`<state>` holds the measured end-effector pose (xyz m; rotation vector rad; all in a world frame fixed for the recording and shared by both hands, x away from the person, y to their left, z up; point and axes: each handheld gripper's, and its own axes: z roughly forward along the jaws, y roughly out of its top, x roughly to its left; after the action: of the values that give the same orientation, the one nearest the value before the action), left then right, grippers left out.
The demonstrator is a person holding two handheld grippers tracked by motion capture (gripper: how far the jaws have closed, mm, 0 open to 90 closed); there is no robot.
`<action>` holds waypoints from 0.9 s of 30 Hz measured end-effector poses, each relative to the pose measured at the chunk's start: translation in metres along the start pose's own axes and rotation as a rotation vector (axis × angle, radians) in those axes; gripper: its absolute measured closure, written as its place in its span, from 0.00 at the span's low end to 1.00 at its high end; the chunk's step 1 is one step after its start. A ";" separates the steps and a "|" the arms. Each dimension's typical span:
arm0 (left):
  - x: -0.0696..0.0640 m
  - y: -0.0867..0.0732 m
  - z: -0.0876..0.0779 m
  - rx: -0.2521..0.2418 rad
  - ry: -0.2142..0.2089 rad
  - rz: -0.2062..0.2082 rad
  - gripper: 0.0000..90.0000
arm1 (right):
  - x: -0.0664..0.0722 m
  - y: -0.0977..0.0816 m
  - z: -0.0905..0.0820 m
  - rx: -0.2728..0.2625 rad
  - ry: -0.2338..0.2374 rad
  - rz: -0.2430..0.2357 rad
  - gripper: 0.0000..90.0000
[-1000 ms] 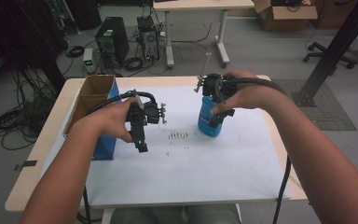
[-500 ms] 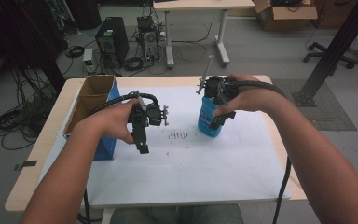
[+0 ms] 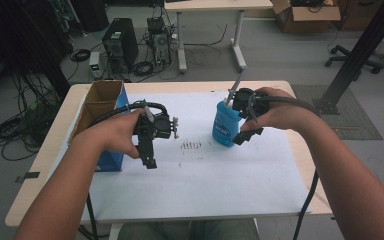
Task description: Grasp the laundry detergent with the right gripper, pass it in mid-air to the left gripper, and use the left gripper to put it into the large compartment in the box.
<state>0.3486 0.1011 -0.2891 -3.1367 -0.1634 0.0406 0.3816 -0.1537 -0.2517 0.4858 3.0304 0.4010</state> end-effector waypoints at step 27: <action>-0.025 0.007 -0.002 0.017 0.000 0.055 0.00 | -0.021 -0.067 0.045 -0.160 -0.020 0.164 0.05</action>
<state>0.3244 0.0915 -0.2863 -3.1239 -0.0770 0.0422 0.3856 -0.2109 -0.3125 0.7233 2.9174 0.6370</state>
